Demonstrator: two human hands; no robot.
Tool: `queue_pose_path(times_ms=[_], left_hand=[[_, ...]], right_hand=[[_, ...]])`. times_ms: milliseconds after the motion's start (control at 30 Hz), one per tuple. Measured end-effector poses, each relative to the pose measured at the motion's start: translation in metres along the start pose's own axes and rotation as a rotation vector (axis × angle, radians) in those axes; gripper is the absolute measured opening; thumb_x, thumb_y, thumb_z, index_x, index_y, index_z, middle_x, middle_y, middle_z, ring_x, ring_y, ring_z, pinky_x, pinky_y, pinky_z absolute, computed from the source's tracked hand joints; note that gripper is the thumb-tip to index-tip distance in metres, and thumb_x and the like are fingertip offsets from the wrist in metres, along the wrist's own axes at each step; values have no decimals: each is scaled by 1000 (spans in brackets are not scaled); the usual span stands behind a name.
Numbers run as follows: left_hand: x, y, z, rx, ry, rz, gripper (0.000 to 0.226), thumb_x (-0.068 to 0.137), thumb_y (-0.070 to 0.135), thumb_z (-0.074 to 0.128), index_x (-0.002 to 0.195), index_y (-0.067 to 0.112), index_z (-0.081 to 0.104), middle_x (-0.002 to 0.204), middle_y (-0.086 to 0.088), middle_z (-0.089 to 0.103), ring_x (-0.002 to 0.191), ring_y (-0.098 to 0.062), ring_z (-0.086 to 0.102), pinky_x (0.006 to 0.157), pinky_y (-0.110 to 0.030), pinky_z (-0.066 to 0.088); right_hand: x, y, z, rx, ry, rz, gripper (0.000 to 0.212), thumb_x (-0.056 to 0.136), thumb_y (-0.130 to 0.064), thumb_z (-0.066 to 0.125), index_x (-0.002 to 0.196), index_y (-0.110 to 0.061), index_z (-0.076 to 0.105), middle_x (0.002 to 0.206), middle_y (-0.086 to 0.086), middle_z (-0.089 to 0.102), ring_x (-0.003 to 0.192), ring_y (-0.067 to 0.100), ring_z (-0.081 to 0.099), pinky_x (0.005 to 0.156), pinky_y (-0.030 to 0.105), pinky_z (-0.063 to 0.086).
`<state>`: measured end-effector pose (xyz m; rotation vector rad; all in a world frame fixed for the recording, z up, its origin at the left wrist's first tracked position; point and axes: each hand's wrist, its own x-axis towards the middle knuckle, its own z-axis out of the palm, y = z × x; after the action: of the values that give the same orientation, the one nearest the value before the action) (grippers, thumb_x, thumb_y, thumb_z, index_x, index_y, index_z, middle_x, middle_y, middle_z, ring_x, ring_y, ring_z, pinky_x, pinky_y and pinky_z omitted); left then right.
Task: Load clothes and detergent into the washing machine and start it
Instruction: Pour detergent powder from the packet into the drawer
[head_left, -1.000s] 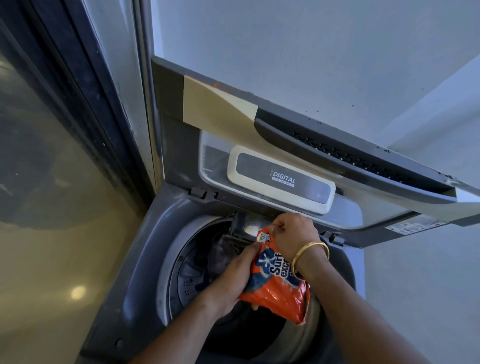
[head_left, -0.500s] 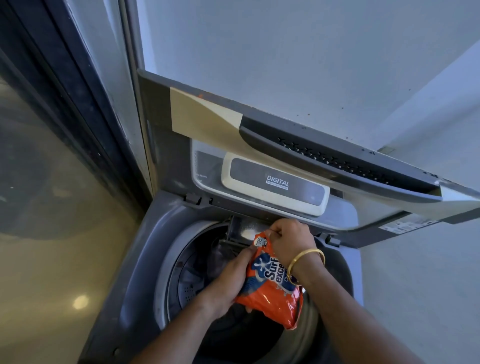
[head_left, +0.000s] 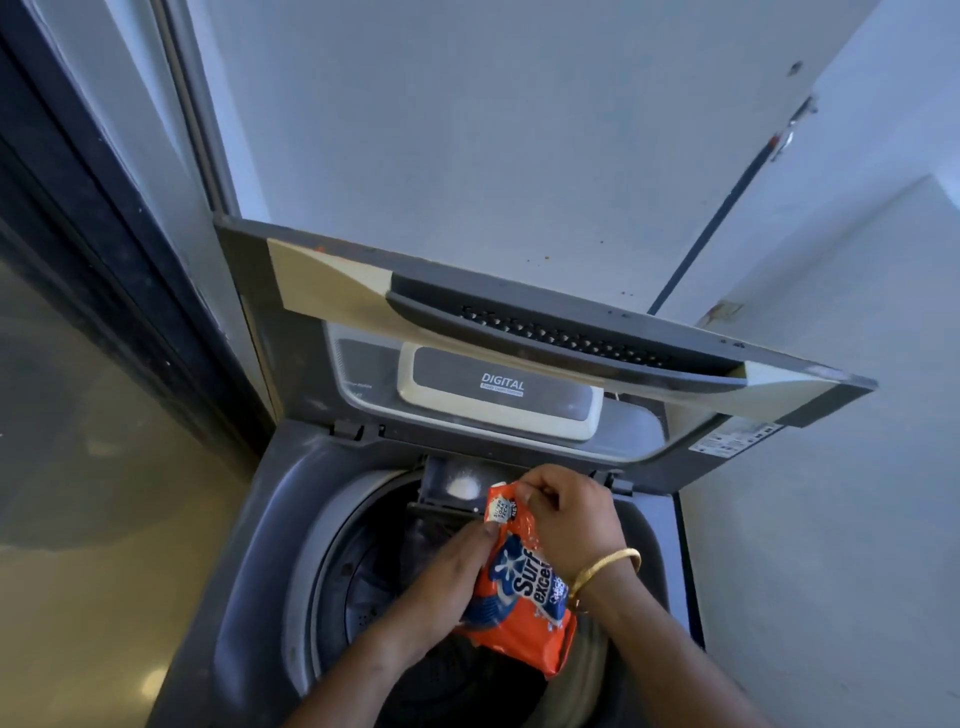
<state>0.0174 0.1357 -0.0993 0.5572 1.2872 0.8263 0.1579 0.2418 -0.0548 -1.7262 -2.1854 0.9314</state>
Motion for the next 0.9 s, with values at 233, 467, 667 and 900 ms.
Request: queue_pose_path(times_ms=[233, 467, 667, 900], left_hand=[[-31, 27, 49, 210, -16, 182, 27, 121, 41, 42, 139, 39, 62, 128, 14, 83, 120, -8, 81, 107, -33, 63], [-71, 72, 181, 341, -130, 360, 27, 112, 66, 49, 133, 59, 65, 134, 10, 81, 125, -10, 79, 115, -39, 60], [-103, 102, 336, 419, -301, 461, 30, 100, 63, 48, 123, 63, 67, 118, 25, 83, 111, 0, 82, 96, -20, 63], [-118, 112, 547, 466, -620, 543, 43, 104, 63, 64, 137, 37, 68, 131, -4, 83, 123, -28, 82, 116, -53, 60]], right_hand=[[-52, 18, -63, 129, 171, -130, 15, 99, -20, 74, 94, -34, 77, 83, -28, 70, 87, -5, 68, 74, 10, 50], [-141, 66, -194, 148, 415, -199, 17, 97, -16, 77, 91, -32, 77, 83, -25, 72, 89, -1, 70, 74, 13, 57], [-231, 131, -318, 41, 678, -184, 13, 96, -18, 76, 92, -31, 77, 79, -27, 71, 77, 1, 69, 71, 14, 52], [-361, 225, -456, -138, 995, -67, 12, 97, -12, 72, 99, -21, 80, 93, -6, 81, 84, 16, 74, 78, 42, 64]])
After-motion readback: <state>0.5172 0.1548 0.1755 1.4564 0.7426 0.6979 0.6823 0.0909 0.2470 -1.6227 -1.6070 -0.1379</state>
